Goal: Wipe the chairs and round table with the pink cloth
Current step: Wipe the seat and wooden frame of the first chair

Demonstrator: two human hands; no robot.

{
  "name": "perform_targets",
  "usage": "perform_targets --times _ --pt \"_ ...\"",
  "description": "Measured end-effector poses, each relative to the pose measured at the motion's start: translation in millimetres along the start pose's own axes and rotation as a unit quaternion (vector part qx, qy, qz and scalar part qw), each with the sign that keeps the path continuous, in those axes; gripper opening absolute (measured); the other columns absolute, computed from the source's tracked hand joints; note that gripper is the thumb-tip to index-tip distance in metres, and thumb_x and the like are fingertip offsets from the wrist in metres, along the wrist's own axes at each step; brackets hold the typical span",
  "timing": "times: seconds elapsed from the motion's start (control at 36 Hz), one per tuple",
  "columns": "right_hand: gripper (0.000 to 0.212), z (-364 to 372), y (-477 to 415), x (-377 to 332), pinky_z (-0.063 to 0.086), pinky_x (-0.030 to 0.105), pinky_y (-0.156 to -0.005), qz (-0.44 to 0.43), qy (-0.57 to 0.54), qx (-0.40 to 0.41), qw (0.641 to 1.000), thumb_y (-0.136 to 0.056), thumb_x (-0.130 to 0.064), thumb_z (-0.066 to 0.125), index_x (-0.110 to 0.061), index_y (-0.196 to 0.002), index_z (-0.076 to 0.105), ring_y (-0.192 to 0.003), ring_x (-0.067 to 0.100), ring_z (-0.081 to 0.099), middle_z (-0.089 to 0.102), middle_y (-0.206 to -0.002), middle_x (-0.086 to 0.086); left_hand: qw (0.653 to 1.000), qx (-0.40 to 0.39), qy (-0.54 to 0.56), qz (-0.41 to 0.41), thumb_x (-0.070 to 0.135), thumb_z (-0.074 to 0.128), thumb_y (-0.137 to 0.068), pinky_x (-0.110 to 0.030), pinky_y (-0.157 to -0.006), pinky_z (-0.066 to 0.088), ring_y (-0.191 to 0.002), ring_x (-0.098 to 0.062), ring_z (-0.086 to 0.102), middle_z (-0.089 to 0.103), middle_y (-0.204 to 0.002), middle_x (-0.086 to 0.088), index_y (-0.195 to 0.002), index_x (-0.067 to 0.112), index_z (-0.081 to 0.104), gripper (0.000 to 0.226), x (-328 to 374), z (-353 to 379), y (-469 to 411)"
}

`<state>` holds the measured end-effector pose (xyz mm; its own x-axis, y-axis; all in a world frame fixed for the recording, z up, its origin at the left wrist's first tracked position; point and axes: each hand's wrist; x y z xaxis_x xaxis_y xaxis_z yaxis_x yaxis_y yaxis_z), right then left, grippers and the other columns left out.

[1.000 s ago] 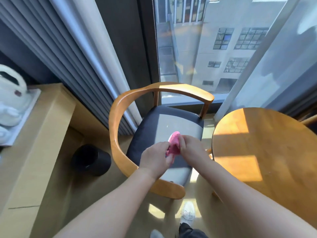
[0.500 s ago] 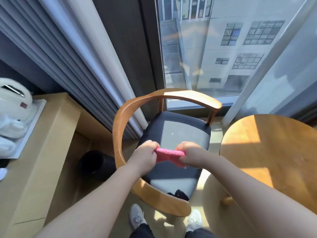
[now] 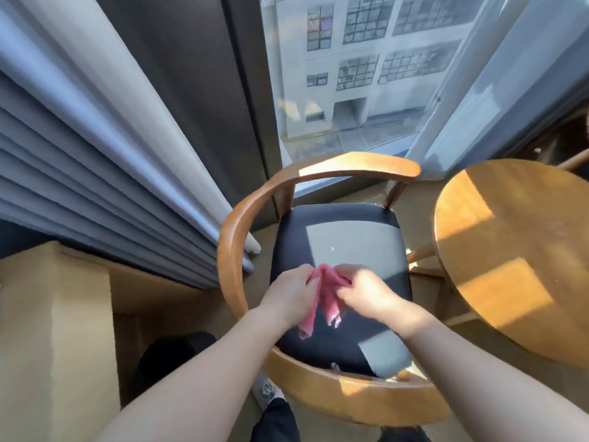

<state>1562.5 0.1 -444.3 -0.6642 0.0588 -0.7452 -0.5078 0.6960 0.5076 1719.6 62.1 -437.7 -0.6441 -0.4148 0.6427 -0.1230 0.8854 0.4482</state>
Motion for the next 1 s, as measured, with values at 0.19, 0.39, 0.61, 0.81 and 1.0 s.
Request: perform_targets --times 0.19,0.39,0.61,0.81,1.0 --pt "0.034 28.4 -46.2 -1.0 0.045 0.019 -0.057 0.098 0.008 0.047 0.994 -0.078 0.002 0.049 -0.028 -0.078 0.065 -0.071 0.016 0.064 0.068 -0.072 -0.002 0.985 -0.044 -0.153 0.061 0.027 0.04 -0.095 -0.042 -0.082 0.049 -0.089 -0.022 0.058 0.064 -0.097 0.004 -0.099 0.03 0.058 0.019 -47.1 -42.6 -56.7" --pt "0.032 47.7 -121.0 36.8 0.042 0.014 -0.053 0.123 -0.022 0.06 0.99 -0.075 0.003 0.047 -0.022 -0.082 0.066 -0.067 0.011 0.058 0.066 -0.074 -0.001 0.966 -0.045 -0.249 0.061 0.02 0.041 -0.095 -0.039 -0.082 0.046 -0.091 -0.023 0.053 0.062 -0.097 0.002 -0.099 0.031 0.061 0.023 -80.5 -23.7 -145.2" --pt "0.02 66.3 -215.6 102.6 0.039 0.028 -0.058 0.144 -0.036 0.08 0.986 -0.085 0.0 0.051 -0.013 -0.07 0.054 -0.069 0.02 0.051 0.057 -0.071 0.006 0.937 -0.049 -0.335 0.09 0.016 0.038 -0.095 -0.036 -0.077 0.033 -0.087 -0.022 0.049 0.061 -0.098 0.001 -0.103 0.028 0.06 0.026 -114.3 17.2 -242.2" --pt "0.017 80.3 -253.4 137.1 0.044 0.035 -0.071 0.175 0.171 0.032 0.969 -0.091 -0.016 0.05 -0.01 -0.107 0.051 -0.092 0.034 0.06 0.061 -0.1 0.012 0.937 -0.034 -0.324 0.123 0.019 0.042 -0.094 -0.038 -0.081 0.043 -0.096 -0.024 0.051 0.057 -0.104 -0.004 -0.112 0.019 0.058 0.024 -113.2 18.9 -280.8" --pt "0.032 70.7 -253.2 138.6 0.037 0.033 -0.087 -0.05 0.304 0.036 0.951 -0.097 -0.023 0.049 -0.011 -0.126 0.042 -0.107 0.032 0.048 0.047 -0.114 0.008 0.907 0.017 -0.347 0.239 0.016 0.048 -0.093 -0.034 -0.081 0.047 -0.095 -0.018 0.052 0.059 -0.106 0.001 -0.11 0.018 0.062 0.022 -92.3 -41.2 -276.0"
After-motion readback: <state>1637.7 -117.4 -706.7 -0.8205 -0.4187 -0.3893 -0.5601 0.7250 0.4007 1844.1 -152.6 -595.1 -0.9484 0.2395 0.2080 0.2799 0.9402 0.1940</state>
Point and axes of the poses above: each hand's wrist, its own y-axis away from the middle knuckle, its own z-axis out of the palm, x = y × z
